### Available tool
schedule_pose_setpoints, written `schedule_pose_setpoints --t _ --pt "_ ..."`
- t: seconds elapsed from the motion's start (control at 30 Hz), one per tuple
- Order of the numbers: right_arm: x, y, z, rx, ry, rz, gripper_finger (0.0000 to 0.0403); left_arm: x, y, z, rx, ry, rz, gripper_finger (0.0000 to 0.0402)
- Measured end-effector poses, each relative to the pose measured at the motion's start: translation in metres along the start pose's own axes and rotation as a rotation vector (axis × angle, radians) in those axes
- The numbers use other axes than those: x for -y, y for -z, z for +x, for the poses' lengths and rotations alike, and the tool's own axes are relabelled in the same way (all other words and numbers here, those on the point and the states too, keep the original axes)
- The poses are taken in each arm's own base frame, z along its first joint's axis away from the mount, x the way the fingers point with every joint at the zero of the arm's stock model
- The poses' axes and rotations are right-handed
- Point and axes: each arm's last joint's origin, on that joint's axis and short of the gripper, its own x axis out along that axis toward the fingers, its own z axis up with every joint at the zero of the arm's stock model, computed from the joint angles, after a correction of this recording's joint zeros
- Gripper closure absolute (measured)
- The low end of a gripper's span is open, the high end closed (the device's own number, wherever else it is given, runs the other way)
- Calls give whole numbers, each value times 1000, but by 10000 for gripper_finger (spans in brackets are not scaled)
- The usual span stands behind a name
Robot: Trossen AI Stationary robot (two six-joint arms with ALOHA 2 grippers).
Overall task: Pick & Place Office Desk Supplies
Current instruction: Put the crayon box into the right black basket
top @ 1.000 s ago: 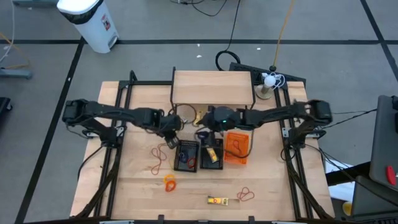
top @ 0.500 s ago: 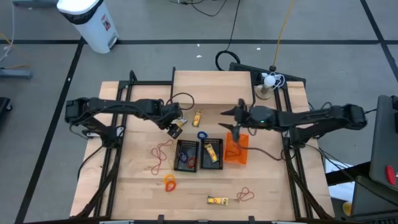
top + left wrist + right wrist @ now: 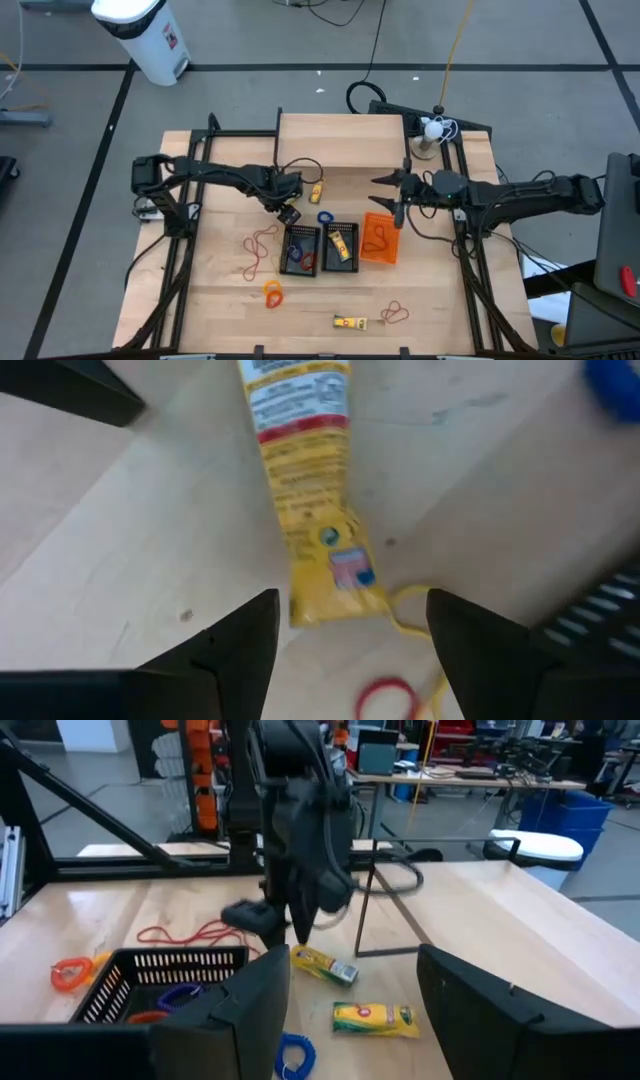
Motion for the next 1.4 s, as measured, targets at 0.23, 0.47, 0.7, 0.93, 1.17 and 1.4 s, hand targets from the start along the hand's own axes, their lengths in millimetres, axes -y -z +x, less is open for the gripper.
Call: schedule_pose_setpoints --t 0.23,0.47,0.7,0.93,1.17,1.4 --pt "0 0 0 -4 -2 -5 190 -8 -6 3 0 -7 -17 151" --pt "0 0 0 -4 -3 -12 190 -12 -9 6 -16 14 -26 151" --pt "0 0 0 -4 -3 -19 190 -11 -10 23 -88 29 -27 216" --pt "0 0 0 -4 -3 -20 190 -11 -8 23 -94 23 -10 371" --pt "0 0 0 -4 -2 -20 190 -7 -5 1 -72 117 10 371" --pt "0 0 0 -4 -5 -40 190 -1 -1 -37 8 160 45 371"
